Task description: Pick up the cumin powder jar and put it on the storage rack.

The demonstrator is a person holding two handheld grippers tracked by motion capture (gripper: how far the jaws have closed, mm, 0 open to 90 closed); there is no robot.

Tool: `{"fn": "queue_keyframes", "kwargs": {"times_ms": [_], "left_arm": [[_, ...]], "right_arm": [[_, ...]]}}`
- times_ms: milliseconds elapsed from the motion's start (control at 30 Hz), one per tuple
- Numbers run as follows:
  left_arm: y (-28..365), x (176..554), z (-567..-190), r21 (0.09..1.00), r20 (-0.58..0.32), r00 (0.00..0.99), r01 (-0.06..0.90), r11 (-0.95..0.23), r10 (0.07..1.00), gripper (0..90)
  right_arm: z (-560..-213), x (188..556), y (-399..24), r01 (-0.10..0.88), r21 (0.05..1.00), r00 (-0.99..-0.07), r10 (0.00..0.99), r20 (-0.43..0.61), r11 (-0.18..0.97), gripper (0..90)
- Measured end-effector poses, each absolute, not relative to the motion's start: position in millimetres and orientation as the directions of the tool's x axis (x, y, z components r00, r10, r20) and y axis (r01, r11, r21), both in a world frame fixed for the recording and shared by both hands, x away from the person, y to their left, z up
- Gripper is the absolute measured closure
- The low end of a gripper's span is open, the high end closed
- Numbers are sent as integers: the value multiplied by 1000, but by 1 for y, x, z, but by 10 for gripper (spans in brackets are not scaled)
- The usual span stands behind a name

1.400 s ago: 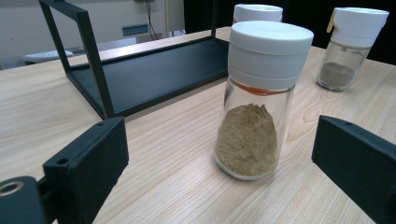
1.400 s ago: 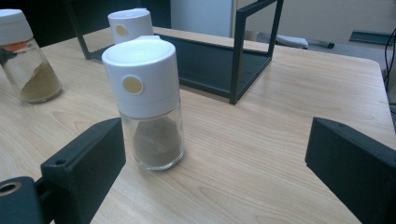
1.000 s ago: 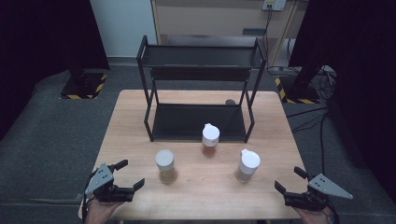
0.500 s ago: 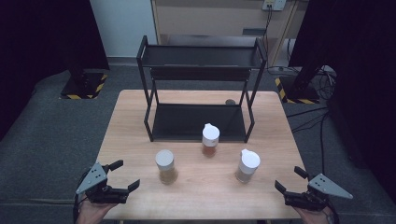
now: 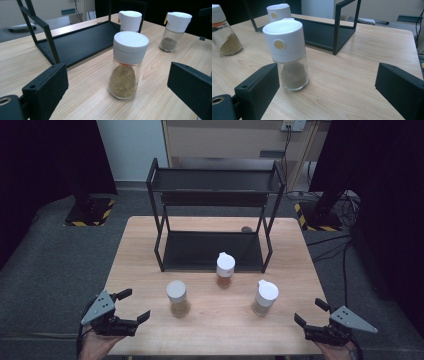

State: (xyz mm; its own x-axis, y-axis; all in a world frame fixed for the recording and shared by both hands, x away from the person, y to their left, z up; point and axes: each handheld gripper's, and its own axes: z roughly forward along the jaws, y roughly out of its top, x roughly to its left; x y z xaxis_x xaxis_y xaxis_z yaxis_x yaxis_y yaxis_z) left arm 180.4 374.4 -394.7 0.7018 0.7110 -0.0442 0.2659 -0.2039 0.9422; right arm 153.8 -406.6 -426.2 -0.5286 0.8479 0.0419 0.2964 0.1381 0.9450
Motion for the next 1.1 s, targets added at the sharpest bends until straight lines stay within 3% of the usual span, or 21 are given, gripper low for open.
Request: {"fn": "queue_keyframes", "kwargs": {"times_ms": [1100], "left_arm": [[351,230,-392,935,-72,780,270,-230,621,24]], "right_arm": [[-426,153,-407,289,947,-530,847,34,142,62]]}}
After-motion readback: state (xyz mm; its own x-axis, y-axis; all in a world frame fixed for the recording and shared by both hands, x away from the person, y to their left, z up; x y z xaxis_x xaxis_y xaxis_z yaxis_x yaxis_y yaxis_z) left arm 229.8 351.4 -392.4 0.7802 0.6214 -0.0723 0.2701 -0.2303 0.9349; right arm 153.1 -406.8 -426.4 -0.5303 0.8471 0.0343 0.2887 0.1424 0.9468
